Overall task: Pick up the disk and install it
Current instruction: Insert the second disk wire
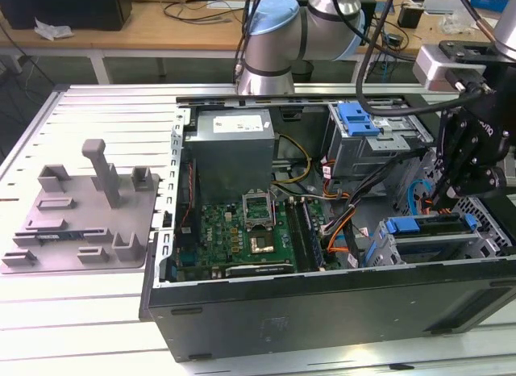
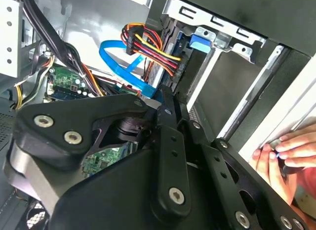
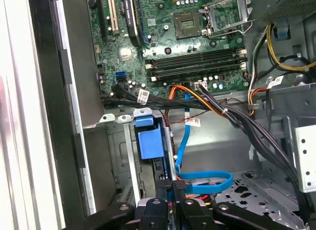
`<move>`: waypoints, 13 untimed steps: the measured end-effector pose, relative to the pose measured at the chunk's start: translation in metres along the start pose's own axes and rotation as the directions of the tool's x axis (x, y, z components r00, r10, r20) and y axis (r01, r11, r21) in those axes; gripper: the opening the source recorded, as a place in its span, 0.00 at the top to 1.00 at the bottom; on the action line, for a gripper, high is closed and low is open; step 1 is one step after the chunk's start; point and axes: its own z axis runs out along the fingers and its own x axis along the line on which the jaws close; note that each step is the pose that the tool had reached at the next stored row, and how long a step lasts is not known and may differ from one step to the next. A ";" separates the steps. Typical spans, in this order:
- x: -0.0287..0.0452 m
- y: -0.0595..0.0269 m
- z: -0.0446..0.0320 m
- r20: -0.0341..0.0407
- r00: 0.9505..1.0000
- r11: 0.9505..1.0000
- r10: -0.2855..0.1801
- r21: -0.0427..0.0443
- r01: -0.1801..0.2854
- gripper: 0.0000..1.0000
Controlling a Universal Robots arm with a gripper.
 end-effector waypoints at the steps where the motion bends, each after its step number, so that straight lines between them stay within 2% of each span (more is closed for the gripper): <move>1: 0.0006 0.0001 0.0001 0.002 1.000 1.000 -0.002 0.000 0.002 0.84; 4: 0.0011 0.0003 0.0007 0.004 1.000 1.000 -0.020 0.000 0.020 0.84; 10: 0.0018 0.0002 0.0015 0.009 0.996 0.996 -0.088 0.006 0.088 0.84; 13: 0.0030 0.0000 0.0019 0.013 0.995 0.996 -0.094 0.008 0.094 0.84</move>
